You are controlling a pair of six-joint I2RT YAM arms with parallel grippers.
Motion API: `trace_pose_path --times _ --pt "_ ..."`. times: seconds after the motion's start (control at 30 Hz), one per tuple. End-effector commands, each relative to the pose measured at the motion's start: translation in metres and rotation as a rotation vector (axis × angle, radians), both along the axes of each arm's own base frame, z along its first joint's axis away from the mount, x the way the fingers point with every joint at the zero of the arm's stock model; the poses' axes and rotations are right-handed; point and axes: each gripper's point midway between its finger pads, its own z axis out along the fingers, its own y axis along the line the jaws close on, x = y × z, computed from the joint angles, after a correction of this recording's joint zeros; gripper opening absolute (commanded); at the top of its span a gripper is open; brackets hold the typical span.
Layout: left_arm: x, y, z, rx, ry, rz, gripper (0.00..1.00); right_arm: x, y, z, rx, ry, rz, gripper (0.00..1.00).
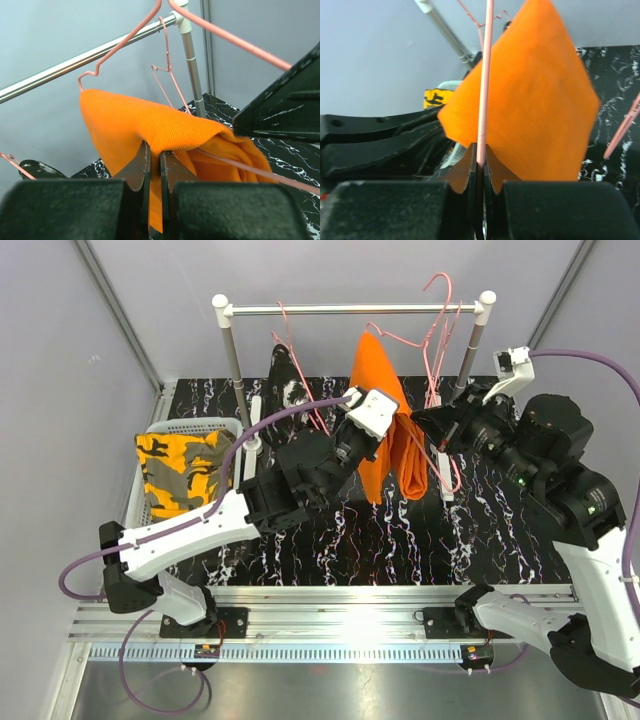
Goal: Remove the trousers from the hanger
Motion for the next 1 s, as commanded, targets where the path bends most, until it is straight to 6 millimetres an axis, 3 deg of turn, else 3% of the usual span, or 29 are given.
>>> trace_pose_path --times 0.0,0.17,0.4,0.53,0.73,0.87,0.9,0.97 --pt "-0.015 0.037 0.085 -0.202 -0.102 -0.013 0.00 -0.039 -0.001 0.084 0.146 -0.235 0.112 0.00" --pt "-0.017 0.011 0.060 -0.123 -0.075 -0.088 0.01 -0.062 -0.003 0.115 0.218 -0.314 0.168 0.00" --pt "-0.014 -0.012 0.032 -0.031 -0.059 -0.131 0.32 -0.086 -0.003 0.138 0.267 -0.354 0.244 0.00" --pt "-0.010 -0.022 0.021 0.001 -0.051 -0.125 0.57 -0.094 -0.004 0.147 0.290 -0.366 0.262 0.00" --pt "-0.005 -0.029 0.010 0.023 -0.047 -0.112 0.69 -0.109 -0.007 0.157 0.315 -0.387 0.294 0.00" --pt "-0.002 -0.031 0.008 0.030 -0.046 -0.100 0.71 -0.118 -0.010 0.163 0.329 -0.400 0.309 0.00" --pt "-0.001 -0.032 0.007 0.034 -0.047 -0.099 0.67 -0.120 -0.010 0.164 0.333 -0.404 0.315 0.00" --pt "0.001 -0.032 0.008 0.031 -0.052 -0.087 0.37 -0.121 -0.010 0.164 0.334 -0.404 0.318 0.00"
